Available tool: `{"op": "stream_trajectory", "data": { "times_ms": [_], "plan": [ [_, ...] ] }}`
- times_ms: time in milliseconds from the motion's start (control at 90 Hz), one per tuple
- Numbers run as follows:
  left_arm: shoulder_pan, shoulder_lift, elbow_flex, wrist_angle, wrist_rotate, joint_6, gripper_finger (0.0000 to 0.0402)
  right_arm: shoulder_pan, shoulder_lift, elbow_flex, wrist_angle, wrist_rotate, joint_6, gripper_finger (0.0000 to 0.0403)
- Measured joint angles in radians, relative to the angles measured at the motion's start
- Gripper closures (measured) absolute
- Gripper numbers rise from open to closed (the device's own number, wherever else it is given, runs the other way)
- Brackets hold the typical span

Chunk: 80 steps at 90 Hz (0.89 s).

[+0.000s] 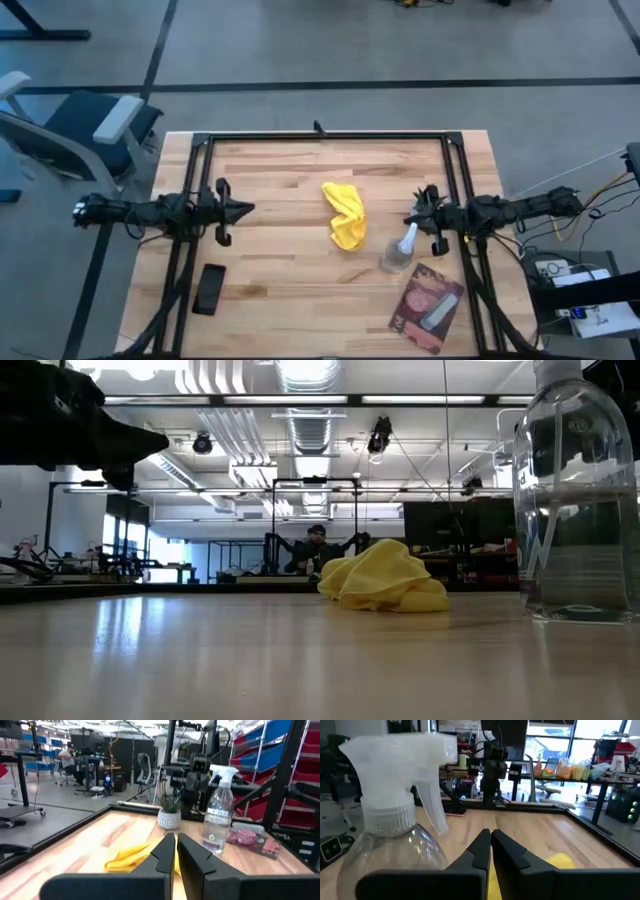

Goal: Apply microfiber cloth
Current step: Return to Home Position

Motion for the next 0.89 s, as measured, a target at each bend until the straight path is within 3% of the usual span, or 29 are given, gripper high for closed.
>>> {"op": "stream_trajectory", "data": {
  "times_ms": [889],
  "plan": [
    [0.0,0.141,0.003,0.002,0.0,0.0,0.0399,0.0,-0.001,0.0,-0.003,0.0,0.0,0.0403]
  ]
}}
